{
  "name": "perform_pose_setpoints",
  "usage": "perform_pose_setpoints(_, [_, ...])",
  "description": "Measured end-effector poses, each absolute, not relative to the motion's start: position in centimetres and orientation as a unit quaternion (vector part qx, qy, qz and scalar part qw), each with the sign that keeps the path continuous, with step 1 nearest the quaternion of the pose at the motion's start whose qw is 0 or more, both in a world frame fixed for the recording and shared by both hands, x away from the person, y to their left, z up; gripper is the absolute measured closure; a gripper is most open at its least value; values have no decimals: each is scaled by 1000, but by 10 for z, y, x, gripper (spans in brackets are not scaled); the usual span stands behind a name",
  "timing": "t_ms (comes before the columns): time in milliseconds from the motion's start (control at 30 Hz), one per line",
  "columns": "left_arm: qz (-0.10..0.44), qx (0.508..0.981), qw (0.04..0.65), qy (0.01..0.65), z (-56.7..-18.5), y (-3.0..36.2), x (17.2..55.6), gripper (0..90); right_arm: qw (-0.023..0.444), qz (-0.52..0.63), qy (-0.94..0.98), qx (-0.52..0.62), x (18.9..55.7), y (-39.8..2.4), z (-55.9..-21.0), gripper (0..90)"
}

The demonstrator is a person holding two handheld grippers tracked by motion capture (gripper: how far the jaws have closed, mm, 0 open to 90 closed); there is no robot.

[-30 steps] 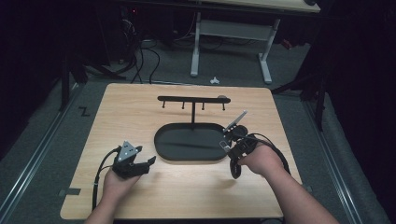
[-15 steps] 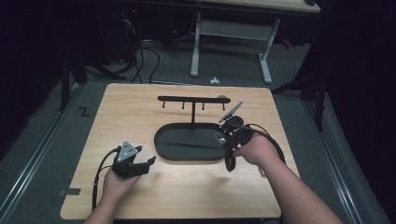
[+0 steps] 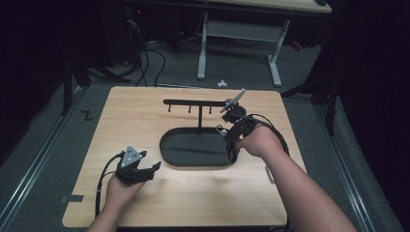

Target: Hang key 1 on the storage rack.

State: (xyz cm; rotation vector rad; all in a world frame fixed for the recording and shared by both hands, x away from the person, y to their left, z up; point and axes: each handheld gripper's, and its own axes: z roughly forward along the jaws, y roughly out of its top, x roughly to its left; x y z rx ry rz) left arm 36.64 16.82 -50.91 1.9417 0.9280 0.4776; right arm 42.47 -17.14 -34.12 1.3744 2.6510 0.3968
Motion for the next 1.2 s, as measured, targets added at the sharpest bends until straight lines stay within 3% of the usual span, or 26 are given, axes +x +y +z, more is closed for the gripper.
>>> perform_pose_setpoints(1200, [188, 787, 452, 375, -510, 169, 366, 289, 87, 163, 870, 458, 464, -146, -318, 805])
